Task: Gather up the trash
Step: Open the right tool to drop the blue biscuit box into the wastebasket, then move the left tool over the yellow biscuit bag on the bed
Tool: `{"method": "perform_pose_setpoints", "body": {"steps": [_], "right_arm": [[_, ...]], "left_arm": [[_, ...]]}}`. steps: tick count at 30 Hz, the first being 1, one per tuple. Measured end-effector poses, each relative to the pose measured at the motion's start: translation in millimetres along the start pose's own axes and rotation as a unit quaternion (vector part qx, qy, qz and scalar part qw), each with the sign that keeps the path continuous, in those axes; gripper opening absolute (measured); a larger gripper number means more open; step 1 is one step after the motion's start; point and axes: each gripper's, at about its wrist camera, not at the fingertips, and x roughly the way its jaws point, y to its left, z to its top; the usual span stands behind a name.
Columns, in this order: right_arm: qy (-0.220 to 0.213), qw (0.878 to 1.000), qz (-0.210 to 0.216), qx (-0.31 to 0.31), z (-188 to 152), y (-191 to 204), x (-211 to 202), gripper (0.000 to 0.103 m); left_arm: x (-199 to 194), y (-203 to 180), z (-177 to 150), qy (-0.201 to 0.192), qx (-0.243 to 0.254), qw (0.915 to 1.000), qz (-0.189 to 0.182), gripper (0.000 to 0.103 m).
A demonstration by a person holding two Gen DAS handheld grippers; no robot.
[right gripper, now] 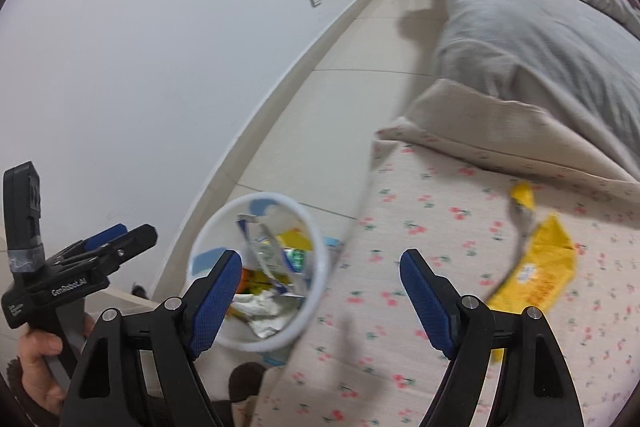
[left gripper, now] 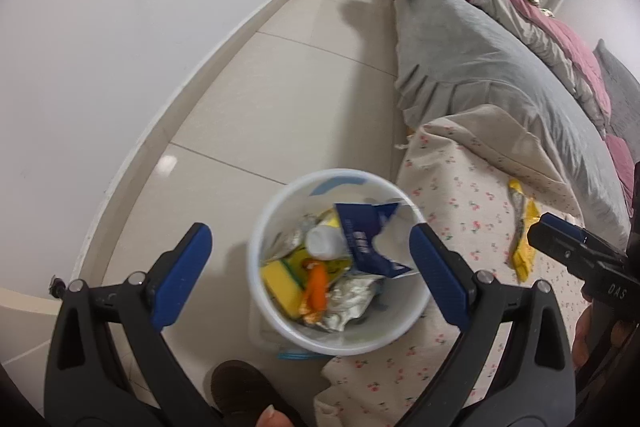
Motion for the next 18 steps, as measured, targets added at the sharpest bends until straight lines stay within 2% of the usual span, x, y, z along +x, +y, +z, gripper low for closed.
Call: {"method": "perform_pose_setpoints", "body": {"steps": [18], "right_arm": [[-0.037,0.995,-0.065,0.071,-21,-111,-75,0.083]], "left_arm": [[1,-96,-2,-0.003,0.061,0.9974,-0.039,0.1]]}}
